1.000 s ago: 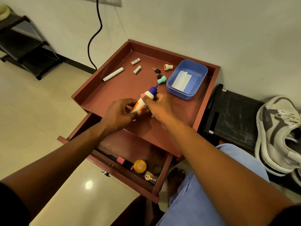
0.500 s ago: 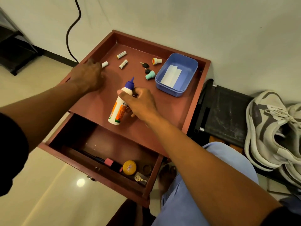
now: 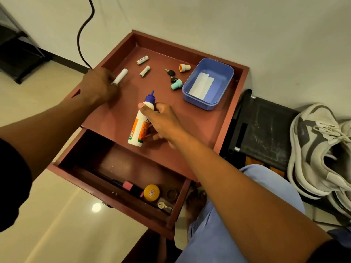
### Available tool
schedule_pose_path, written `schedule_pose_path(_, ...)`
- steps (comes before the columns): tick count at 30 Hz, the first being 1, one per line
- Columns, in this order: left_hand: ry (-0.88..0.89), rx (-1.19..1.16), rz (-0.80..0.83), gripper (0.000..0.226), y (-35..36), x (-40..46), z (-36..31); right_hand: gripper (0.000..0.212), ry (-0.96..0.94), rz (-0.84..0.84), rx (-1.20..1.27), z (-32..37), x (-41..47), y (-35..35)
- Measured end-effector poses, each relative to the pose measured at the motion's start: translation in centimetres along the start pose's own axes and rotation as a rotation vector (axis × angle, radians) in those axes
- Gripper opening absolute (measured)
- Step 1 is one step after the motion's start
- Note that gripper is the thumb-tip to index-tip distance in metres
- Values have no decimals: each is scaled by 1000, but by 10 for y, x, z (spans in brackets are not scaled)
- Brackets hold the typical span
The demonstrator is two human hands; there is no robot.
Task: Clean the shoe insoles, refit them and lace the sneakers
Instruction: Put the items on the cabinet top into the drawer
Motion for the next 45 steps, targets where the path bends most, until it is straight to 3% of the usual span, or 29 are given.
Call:
schedule_pose_path(6,145,-161,86,25,-36,-50,11,45,110,190,96,-3,-31,10)
schedule_pose_path(14,292,-82,588,38,-68,-130,51,40,204,564,-142,-15,-80,46)
schedule_pose_path(17,282,48,728,32,-47,-155,67,52,228,635,-353,-31,-89,60)
schedule_pose_path(22,378,336,728,31,5,-174,79,54,228,579,-630,-63,-83,82)
schedule_pose_path(25,380,366,741,31,37,-176,80,52,98,457,-909,-76,-74,87)
schedule_pose_path(29,334,339,772,30,74,-171,89,71,-7,283,-1053,-105,-59,96)
schedule_pose_path(35,101,86,748,25,108,-169,108,52,-18,114,-928,-106,-23,98)
schedule_pose_path(42,44,40,947,29,117,-173,104,65,75,108,-826,-120,11,104)
schedule_pose_path(45,34,25,953,32,114,-172,104,64,74,103,-831,-125,19,110)
Point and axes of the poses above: each hand's wrist, its own x-axis towards the middle knuckle, its own y-axis out of the palm, z = x × y, the point moved 4 cm from there along x, towards the middle knuckle, and after that the axes turned 7 degrees about y, right-handed, at the moved point
